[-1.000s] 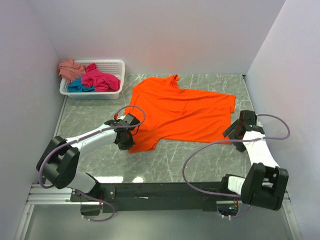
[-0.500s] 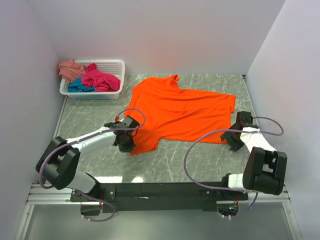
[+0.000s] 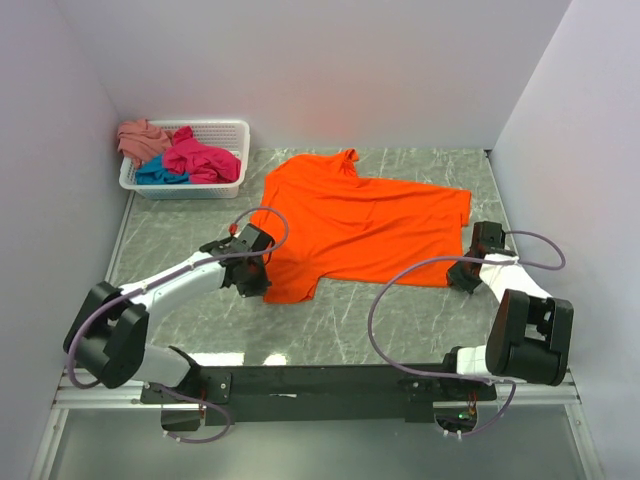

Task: Fold and stack the t-shirts
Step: Flatten the tshirt out

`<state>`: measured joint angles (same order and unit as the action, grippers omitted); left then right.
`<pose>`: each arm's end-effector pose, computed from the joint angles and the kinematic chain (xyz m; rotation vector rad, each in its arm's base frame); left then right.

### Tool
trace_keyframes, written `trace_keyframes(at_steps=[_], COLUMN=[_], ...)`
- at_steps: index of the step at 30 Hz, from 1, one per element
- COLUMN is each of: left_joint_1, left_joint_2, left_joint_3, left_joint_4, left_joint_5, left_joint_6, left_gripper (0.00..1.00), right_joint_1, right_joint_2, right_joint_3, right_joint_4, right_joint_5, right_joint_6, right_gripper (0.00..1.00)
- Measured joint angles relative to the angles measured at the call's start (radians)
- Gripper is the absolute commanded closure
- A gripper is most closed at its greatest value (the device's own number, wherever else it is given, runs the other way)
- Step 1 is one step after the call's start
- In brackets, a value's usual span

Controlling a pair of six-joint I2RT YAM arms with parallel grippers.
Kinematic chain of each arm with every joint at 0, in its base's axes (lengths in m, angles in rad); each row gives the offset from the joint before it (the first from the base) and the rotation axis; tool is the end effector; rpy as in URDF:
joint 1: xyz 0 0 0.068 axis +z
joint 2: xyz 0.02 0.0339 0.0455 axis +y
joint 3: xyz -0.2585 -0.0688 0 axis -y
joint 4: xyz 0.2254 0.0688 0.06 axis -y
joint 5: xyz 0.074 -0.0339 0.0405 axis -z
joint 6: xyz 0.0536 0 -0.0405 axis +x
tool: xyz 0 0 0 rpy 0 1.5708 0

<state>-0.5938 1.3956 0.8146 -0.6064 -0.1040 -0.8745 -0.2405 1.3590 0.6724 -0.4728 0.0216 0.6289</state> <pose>0.2053 -0.1319 0.1764 -0.4163 2.7459 -0.2538 0.2222 -0.0557 0.1528 1.1564 2.4759 0.0811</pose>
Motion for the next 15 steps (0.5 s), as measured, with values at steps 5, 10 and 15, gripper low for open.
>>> trace_keyframes(at_steps=[5, 10, 15], left_joint_1=[0.006, 0.008, 0.010], left_joint_2=[-0.047, -0.058, -0.056], left_joint_3=[0.039, 0.050, 0.050], left_joint_4=[0.004, 0.005, 0.004], left_joint_5=[0.002, 0.002, 0.006], left_joint_6=[0.009, 0.016, 0.016], left_gripper=[0.99, 0.99, 0.99], right_joint_1=[0.000, 0.000, 0.000], right_joint_2=[-0.035, -0.038, -0.033], right_joint_3=[0.000, -0.002, -0.015], right_joint_4=[0.020, 0.020, 0.018], right_joint_5=[0.018, 0.055, 0.073], right_joint_6=[-0.018, -0.034, -0.039], right_gripper=[0.88, 0.66, 0.56])
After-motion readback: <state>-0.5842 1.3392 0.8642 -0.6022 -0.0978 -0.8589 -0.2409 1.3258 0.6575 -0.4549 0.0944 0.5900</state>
